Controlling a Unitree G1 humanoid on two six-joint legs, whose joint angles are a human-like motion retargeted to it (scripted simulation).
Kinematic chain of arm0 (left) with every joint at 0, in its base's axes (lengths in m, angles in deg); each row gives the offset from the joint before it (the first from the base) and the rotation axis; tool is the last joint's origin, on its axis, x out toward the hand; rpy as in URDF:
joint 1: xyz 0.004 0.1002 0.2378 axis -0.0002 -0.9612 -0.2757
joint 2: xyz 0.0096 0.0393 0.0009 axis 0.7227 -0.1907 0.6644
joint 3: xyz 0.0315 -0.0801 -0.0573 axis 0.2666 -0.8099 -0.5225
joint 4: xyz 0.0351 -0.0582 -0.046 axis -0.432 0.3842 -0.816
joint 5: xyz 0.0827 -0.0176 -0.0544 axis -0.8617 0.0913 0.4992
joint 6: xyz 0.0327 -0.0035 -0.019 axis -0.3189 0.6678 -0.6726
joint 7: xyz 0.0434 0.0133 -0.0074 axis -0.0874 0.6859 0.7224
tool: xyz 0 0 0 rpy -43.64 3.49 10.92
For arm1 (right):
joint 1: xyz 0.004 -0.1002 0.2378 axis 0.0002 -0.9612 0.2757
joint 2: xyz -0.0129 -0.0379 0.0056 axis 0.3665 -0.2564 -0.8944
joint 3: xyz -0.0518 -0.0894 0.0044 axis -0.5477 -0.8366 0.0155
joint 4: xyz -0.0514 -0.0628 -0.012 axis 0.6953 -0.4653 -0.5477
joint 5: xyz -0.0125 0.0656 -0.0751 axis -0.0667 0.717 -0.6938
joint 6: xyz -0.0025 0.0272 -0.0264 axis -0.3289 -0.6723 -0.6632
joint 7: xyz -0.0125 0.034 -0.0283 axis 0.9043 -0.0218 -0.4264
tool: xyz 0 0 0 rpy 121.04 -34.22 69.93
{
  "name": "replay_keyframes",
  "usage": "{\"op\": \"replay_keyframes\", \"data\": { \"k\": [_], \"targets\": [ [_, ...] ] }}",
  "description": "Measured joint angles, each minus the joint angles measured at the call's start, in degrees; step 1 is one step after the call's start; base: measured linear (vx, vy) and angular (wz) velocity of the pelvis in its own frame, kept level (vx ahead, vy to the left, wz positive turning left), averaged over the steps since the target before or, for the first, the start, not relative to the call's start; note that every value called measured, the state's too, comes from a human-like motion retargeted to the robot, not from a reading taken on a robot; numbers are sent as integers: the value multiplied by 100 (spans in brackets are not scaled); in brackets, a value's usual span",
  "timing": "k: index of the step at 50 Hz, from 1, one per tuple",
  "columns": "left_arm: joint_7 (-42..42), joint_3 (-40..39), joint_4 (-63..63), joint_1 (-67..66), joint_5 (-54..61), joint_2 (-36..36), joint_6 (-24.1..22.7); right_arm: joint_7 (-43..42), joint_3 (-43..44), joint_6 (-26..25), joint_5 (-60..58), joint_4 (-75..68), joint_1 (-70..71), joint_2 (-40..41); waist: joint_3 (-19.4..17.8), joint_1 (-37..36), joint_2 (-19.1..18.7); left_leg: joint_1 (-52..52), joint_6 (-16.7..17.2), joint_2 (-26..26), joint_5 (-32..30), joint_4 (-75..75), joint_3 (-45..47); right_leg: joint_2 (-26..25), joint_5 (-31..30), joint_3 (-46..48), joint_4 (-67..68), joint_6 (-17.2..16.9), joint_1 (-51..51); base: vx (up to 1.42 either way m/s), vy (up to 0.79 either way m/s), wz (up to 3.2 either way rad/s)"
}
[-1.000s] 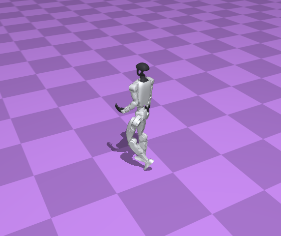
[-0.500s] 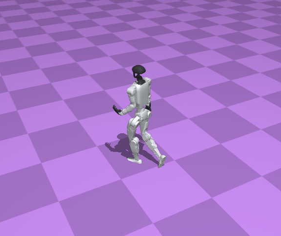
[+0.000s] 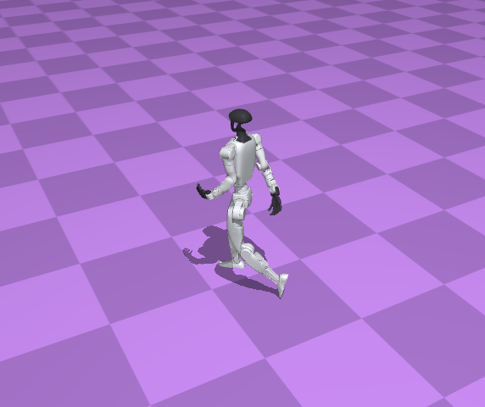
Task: Walk run
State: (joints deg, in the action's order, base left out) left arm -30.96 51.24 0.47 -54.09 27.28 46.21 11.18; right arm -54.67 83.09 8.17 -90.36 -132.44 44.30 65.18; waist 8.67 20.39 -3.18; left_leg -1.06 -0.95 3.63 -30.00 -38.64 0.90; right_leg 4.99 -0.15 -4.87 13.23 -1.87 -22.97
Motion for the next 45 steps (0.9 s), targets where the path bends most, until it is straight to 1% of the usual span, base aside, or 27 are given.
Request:
{"op": "replay_keyframes", "data": {
  "k": [1,2,3,5,8,10,11,13,15,17,18,20,22,23,25,27,28,29,30,32,33,35,37,38,40,43,45],
  "targets": [
    [76,-17,-1,30,11,-56,9,-194,-32,-80,156,0,483,-101,-84,-30,-23,347,-243,-262,0,-771,196,69,77,708,16,90,252,87,-64,-34],
    [141,-38,6,62,36,-116,19,-402,-42,-144,279,0,978,-209,-105,-51,23,656,-444,-363,96,-1289,388,187,131,1232,-17,150,473,72,-55,-27],
    [184,-67,27,97,89,-184,34,-640,-12,-172,336,0,1496,-332,1,-54,204,887,-563,-142,384,-1299,571,406,143,1388,-149,151,633,78,-52,-12],
    [221,-117,86,165,228,-305,84,-1187,160,-262,341,386,2412,-466,63,-19,308,1337,-626,35,1012,-1346,717,246,282,1069,-310,206,917,91,-51,-17],
    [113,-196,49,148,410,-363,153,-2018,156,21,461,1341,3462,-620,41,-438,493,2054,-607,347,1941,-989,996,179,251,1057,-621,250,1391,87,-43,-123],
    [-7,-203,-34,125,443,-286,129,-2388,-89,285,757,1832,4153,-784,-4,-667,596,2422,-715,351,2369,-304,1226,10,303,906,-777,344,1672,97,-47,-113],
    [-61,-205,-79,130,432,-222,109,-2489,-212,403,904,2011,4488,-879,-32,-769,604,2528,-833,240,2513,189,1467,-105,368,848,-834,384,1818,90,-44,-87],
    [-118,-194,-153,162,396,-101,69,-2627,-425,608,1153,2300,5126,-1081,-114,-988,564,2659,-940,45,2624,1271,1919,-378,525,757,-916,461,2117,87,-41,-72],
    [-88,-152,-207,221,343,-24,30,-2675,-569,738,1305,2503,5672,-1305,-219,-1222,440,2698,-782,-31,2743,2457,2222,-690,735,691,-953,509,2439,110,-41,-58],
    [-9,-118,-238,273,284,-30,8,-2674,-633,790,1300,2674,6036,-1518,-293,-1392,380,2776,-641,294,2996,3492,1902,-861,906,654,-950,459,2780,88,-30,-9],
    [36,-107,-227,310,263,-47,5,-2674,-637,801,1256,2758,6146,-1618,-294,-1340,360,2756,-577,547,3131,3968,1695,-916,928,763,-946,391,2918,109,-29,58],
    [83,-147,-184,322,246,-95,29,-2725,-675,810,1154,2928,6191,-1741,-273,-1278,360,2704,-400,741,3316,4364,1570,-994,834,878,-834,160,3176,134,-31,51],
    [79,-244,-119,321,246,-168,85,-2924,-707,813,1097,3059,6062,-1766,-276,-1469,394,2599,-732,644,3049,4029,1562,-1007,319,771,-539,-261,3347,106,-26,-44],
    [84,-302,-95,300,247,-204,109,-3073,-717,845,1086,3064,5966,-1732,-269,-1601,420,2526,-837,496,3009,3808,1758,-972,-135,754,-342,-511,3412,120,-23,-98],
    [81,-424,-62,182,247,-284,122,-3364,-690,959,1053,2902,5719,-1609,-168,-1922,481,2390,-1282,364,2515,3530,2126,-717,-1276,993,145,-1148,3472,138,-20,-103],
    [14,-552,27,102,346,-227,153,-3391,-521,1024,830,2537,5381,-1367,70,-1787,429,2575,-1359,124,2987,2903,1608,-890,-2334,1289,971,-1313,3022,116,-34,-10],
    [-28,-682,92,127,421,-171,200,-3264,-457,987,645,2325,5203,-1204,67,-1737,358,2722,-1222,-67,3155,2547,1212,-1174,-2717,1102,1577,-1313,2739,116,-41,10],
    [-45,-760,146,161,460,-129,234,-3040,-422,908,464,2089,5006,-1080,12,-1673,289,2651,-1141,-281,3298,2307,1282,-1375,-2871,921,2145,-1313,2499,126,-38,28],
    [-50,-811,193,200,481,-95,261,-2767,-402,806,284,1840,4801,-974,-70,-1601,222,2470,-1087,-505,3430,2126,1586,-1534,-2910,743,2693,-1313,2281,115,-7,74],
    [99,-697,179,172,468,-99,186,-1783,-313,538,-128,1215,4273,-963,-129,-1528,-14,1909,-1248,-284,3631,2386,1328,-1524,-2176,651,3103,-1313,1955,93,29,109],
    [157,-672,155,164,459,-120,142,-1274,-278,378,-318,877,3978,-979,-146,-1500,-65,1658,-1289,-143,3631,2590,1207,-1347,-1827,687,3199,-1313,1760,91,28,126],
    [140,-647,87,176,483,-148,101,-607,-148,98,-603,222,3323,-956,-192,-1454,-103,1228,-1312,113,3561,2970,942,-1004,-1190,652,3154,-1313,1402,93,15,150],
    [-26,-577,-17,187,564,-144,96,-388,-18,-181,-585,0,2457,-786,-188,-1244,-93,891,-1386,485,3533,3224,468,-467,-672,673,2805,-1283,1030,90,6,213],
    [-123,-547,-72,198,595,-113,98,-297,47,-299,-502,0,1984,-647,-161,-1164,-91,780,-1400,600,3547,3287,228,-202,-487,835,2496,-1200,860,93,-15,222],
    [-284,-511,-173,261,610,-31,114,-62,163,-410,-213,0,1100,-323,-119,-1019,-84,638,-1405,775,3591,3319,-267,155,-331,1097,1761,-1096,546,94,-34,227],
    [-325,-461,-274,384,555,73,92,618,134,-316,316,0,95,238,-170,-766,55,390,-1405,1097,3686,3245,-1067,482,-309,1087,582,-726,154,58,-35,239],
    [-213,-435,-319,412,550,98,43,1138,163,-7,294,0,-364,574,-313,-674,177,99,-1405,1245,3757,3192,-1403,467,-209,601,-179,-511,6,73,-43,182]
  ]
}}
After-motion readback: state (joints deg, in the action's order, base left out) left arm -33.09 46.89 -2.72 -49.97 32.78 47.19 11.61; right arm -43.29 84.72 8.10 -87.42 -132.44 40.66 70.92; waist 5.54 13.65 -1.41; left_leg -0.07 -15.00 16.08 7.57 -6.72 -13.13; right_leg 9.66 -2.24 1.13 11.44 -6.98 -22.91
